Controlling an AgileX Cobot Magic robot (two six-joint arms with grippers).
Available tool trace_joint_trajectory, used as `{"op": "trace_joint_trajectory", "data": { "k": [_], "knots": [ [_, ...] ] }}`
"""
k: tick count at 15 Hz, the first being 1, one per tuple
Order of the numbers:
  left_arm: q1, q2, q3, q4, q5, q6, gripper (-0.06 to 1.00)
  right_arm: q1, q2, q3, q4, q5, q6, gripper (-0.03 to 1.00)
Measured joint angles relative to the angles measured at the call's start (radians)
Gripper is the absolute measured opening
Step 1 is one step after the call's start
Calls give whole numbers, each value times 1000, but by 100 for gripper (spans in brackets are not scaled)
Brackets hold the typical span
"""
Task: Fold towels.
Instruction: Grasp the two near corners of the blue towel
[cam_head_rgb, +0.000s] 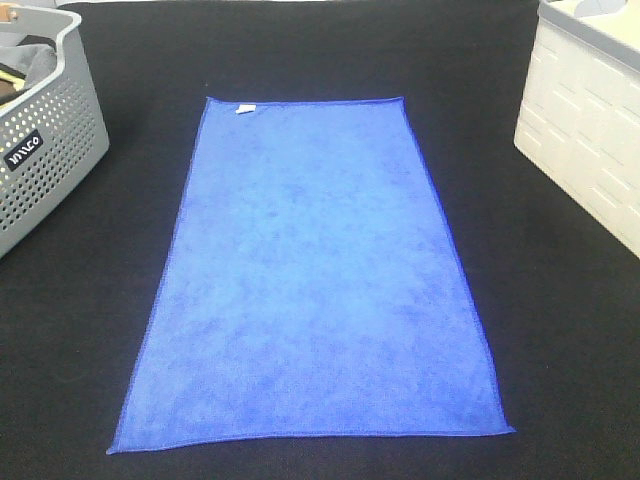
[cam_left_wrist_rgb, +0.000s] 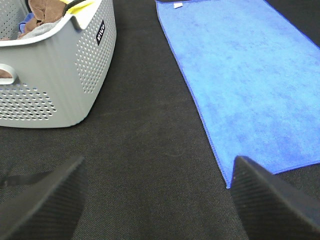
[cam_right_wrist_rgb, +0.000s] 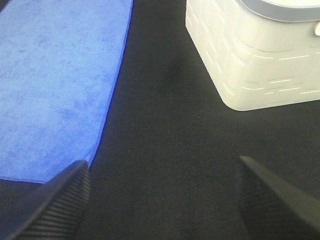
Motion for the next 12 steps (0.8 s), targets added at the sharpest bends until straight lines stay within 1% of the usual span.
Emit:
{"op": "trace_joint_trajectory", "data": {
  "k": [10,11,12],
  "knots": [
    [0,0,0,0,-3,-7,75,0,0,0,0,0,0,75],
    [0,2,-5,0,-17,-38,75,0,0,0,0,0,0,75],
    [0,11,-11,0,-66,-74,74,0,0,0,0,0,0,75]
  ]
}}
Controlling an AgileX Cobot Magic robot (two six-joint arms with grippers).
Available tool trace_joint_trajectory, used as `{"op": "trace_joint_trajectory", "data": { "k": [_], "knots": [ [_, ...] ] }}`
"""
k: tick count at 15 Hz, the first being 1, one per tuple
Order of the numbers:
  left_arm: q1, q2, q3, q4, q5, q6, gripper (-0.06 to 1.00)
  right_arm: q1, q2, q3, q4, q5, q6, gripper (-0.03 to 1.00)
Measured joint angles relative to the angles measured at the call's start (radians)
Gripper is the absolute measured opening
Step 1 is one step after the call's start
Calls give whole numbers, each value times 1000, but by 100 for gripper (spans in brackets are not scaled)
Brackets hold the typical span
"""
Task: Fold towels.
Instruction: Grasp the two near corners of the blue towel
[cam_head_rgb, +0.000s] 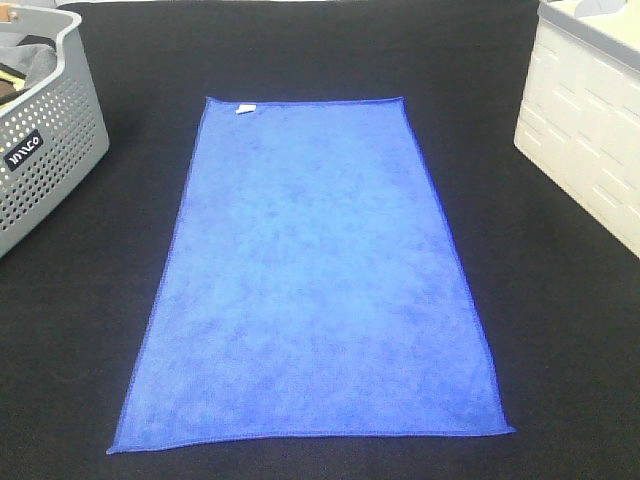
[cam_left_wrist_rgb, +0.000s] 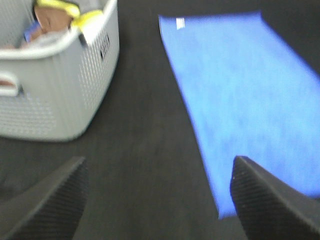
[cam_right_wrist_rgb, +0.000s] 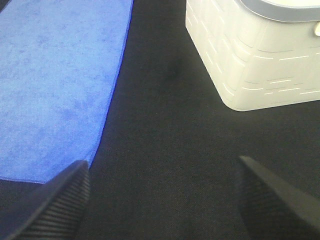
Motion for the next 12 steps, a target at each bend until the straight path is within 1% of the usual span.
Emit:
{"op": "trace_joint_trajectory", "data": {
  "k": [1,2,3,5,7,9,10,11,12],
  "knots": [
    [0,42,-2,-1,-108,-31,74,0,0,0,0,-17,0,75],
    [0,61,-2,-5,-135,-33,74,0,1,-2,0,-27,0,75],
    [0,126,8,-35,-228,-41,74,0,23,-5,7,-83,1,75],
    [0,240,22,-123,-326,-53,74,0,93,-12,39,-136,49,75],
    [0,375,23,-248,-351,-53,74,0,199,-12,53,-145,129,75],
    [0,513,24,-377,-319,-53,74,0,348,-12,66,-148,153,75],
    [0,590,24,-424,-301,-53,74,0,419,-12,80,-149,155,75],
    [0,694,24,-464,-291,-16,74,0,529,-12,118,-150,156,75],
    [0,764,24,-486,-289,27,74,0,601,-12,143,-161,155,75]
  ]
}}
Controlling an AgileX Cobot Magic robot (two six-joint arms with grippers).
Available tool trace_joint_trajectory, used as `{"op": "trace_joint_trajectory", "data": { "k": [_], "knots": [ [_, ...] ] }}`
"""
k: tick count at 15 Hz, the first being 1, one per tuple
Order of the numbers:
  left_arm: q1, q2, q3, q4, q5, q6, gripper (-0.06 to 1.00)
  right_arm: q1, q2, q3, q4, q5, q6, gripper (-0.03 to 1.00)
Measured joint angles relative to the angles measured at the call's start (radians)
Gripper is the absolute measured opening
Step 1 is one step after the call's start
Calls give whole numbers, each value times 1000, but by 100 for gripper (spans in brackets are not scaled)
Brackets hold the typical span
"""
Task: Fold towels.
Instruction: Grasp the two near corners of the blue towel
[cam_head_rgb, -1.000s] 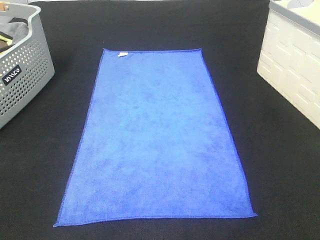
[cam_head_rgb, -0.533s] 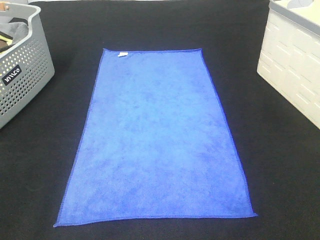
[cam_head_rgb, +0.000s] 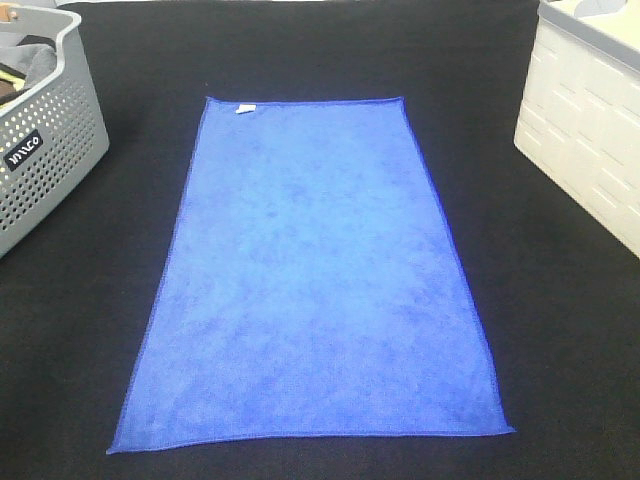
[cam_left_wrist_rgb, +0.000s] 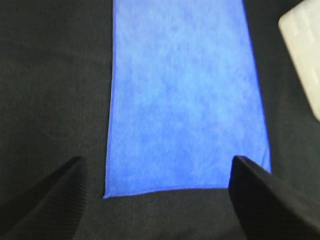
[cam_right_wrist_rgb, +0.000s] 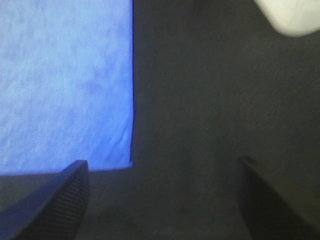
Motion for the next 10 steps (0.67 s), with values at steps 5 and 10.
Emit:
{"op": "trace_joint_trajectory", "data": {
  "k": [5,10],
  "knots": [
    [0,245,0,-70,-6,169,74,0,297,0,158,-109,-149,75],
    [0,544,0,-201,-90,350,74,0,607,-1,413,-257,-406,75]
  ]
}}
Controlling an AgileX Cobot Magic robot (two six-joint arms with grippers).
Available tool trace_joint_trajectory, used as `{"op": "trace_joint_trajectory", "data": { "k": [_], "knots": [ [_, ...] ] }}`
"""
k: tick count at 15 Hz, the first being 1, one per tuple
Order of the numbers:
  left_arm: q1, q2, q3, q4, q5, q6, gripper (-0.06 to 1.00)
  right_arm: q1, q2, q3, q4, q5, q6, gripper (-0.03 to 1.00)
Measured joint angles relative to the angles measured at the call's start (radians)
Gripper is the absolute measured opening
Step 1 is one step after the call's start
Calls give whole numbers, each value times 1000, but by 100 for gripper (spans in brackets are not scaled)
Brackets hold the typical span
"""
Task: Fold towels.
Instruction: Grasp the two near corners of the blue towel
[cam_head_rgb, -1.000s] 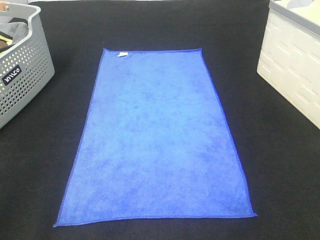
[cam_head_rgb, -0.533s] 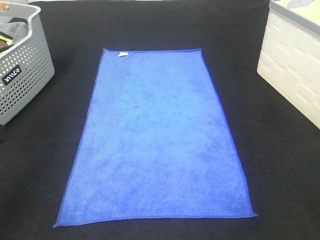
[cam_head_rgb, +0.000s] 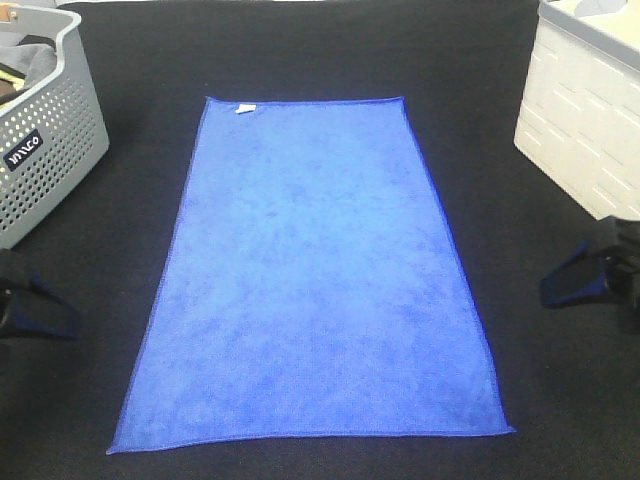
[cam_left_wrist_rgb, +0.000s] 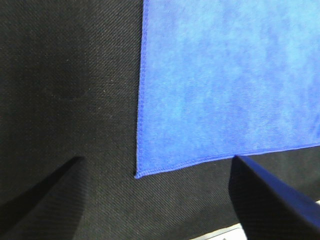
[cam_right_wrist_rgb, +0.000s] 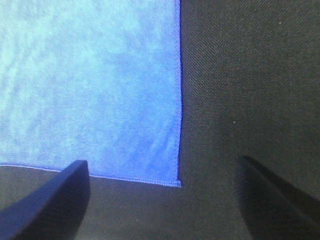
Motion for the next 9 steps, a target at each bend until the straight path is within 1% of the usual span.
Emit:
{"op": "trace_joint_trajectory", "data": {
  "k": [1,3,5,7,8,9],
  "knots": [
    [0,72,0,-54,-17,70,74,0,68,0,35,-18,-41,75],
    [0,150,-1,-123,-40,144,74,0,151,0,66,-36,-69,75],
    [0,224,-1,-219,-56,232,74,0,221,0,108,-50,-97,74],
    [0,294,-1,-321,-60,338,74,0,279,0,171,-73,-156,71],
    [0,294,-1,-321,-60,338,74,0,279,0,171,-73,-156,71],
    [0,343,-2,-394,-64,406,74,0,311,-1,247,-93,-217,69]
  ]
}}
